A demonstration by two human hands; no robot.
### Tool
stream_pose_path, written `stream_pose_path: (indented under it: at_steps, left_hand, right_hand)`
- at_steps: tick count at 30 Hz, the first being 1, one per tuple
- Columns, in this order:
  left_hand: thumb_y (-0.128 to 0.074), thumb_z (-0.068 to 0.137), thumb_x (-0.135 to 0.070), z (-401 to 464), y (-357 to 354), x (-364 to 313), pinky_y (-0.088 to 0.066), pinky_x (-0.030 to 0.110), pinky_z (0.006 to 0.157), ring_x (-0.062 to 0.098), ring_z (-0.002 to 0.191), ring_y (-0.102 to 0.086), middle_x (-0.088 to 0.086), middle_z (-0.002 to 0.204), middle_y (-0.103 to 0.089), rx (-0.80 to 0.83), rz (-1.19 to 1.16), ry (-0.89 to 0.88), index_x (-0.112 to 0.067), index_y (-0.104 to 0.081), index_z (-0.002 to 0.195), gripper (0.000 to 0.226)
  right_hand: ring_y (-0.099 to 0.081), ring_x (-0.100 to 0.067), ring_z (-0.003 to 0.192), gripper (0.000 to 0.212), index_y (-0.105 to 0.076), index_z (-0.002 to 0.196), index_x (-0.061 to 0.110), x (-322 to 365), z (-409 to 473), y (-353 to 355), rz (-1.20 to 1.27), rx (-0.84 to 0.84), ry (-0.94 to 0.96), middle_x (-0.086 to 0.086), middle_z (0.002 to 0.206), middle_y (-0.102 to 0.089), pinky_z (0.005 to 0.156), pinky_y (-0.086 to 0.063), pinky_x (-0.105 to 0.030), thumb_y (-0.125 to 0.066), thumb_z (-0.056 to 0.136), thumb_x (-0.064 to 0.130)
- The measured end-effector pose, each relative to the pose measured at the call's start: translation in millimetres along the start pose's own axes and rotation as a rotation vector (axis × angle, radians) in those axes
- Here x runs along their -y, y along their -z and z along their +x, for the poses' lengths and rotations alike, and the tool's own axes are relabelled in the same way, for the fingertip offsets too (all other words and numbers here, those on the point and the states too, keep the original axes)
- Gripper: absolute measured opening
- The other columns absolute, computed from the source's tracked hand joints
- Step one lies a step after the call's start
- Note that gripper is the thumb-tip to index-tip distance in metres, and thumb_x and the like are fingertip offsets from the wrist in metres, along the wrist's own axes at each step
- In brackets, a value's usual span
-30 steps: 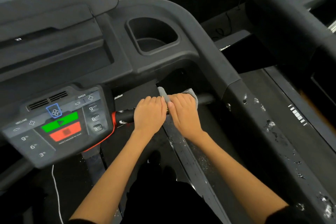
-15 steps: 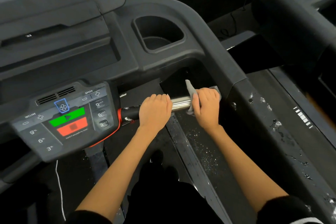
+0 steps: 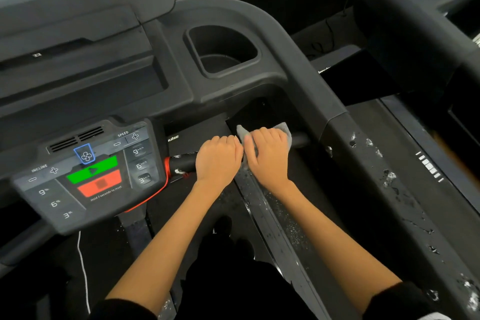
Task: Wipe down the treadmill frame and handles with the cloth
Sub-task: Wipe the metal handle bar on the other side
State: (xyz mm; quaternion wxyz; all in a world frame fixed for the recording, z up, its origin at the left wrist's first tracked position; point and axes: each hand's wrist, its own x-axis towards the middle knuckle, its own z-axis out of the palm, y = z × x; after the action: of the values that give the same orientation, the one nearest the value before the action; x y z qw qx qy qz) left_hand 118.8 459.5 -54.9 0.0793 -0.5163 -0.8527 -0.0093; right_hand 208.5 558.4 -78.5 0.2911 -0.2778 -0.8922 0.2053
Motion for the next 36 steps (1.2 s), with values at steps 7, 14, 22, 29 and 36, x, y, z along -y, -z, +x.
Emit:
stream_pose_path:
  at_steps: [7, 14, 22, 29, 36]
  left_hand:
    - [-0.058, 0.084, -0.017, 0, 3, -1, -0.036, 0.027, 0.043, 0.014, 0.045, -0.043, -0.002, 0.051, -0.048, 0.021, -0.007, -0.003, -0.016, -0.051, 0.065, 0.021]
    - [-0.049, 0.088, -0.019, 0, 4, -1, -0.033, 0.025, 0.045, 0.014, 0.045, -0.046, -0.002, 0.052, -0.051, 0.01, -0.023, -0.014, -0.015, -0.053, 0.067, 0.022]
    - [-0.051, 0.094, -0.011, 5, 11, 0, -0.047, 0.027, 0.051, 0.015, 0.061, -0.057, 0.007, 0.079, -0.061, -0.063, -0.481, 0.151, -0.002, -0.061, 0.109, 0.02]
    - [-0.034, 0.1, -0.019, 6, 26, -7, -0.047, 0.026, 0.09, 0.019, 0.105, -0.056, 0.011, 0.115, -0.058, -0.166, -0.782, 0.19, -0.002, -0.048, 0.133, 0.039]
    - [-0.033, 0.103, -0.023, 2, 36, -23, -0.028, 0.01, 0.106, 0.002, 0.129, -0.04, -0.005, 0.142, -0.042, -0.212, -1.066, 0.288, -0.019, -0.037, 0.143, 0.041]
  right_hand:
    - [-0.041, -0.022, 0.134, 0.05, -0.044, 0.142, 0.016, -74, -12, 35, -0.153, 0.301, 0.397, -0.007, 0.139, -0.053, 0.117, -0.018, -0.036, -0.039, 0.1, 0.045]
    - [-0.059, -0.022, 0.088, 0.033, -0.064, 0.086, 0.011, -48, -7, 14, -0.041, -0.041, -0.025, -0.002, 0.083, -0.062, 0.093, -0.031, -0.031, -0.038, 0.1, 0.025]
    - [-0.049, -0.014, 0.064, 0.04, -0.053, 0.063, 0.012, -17, 5, -3, 0.071, -0.196, -0.346, 0.003, 0.061, -0.051, 0.082, -0.032, -0.029, -0.039, 0.098, 0.026]
    - [-0.048, -0.013, 0.058, 0.039, -0.052, 0.058, 0.014, 2, 7, -4, 0.081, -0.143, -0.293, 0.002, 0.056, -0.051, 0.076, -0.036, -0.031, -0.045, 0.096, 0.019]
    - [-0.063, -0.036, 0.068, 0.007, -0.063, 0.078, -0.009, 53, -1, -2, 0.304, 0.093, 0.022, -0.022, 0.069, -0.064, 0.073, -0.053, -0.048, -0.059, 0.084, -0.009]
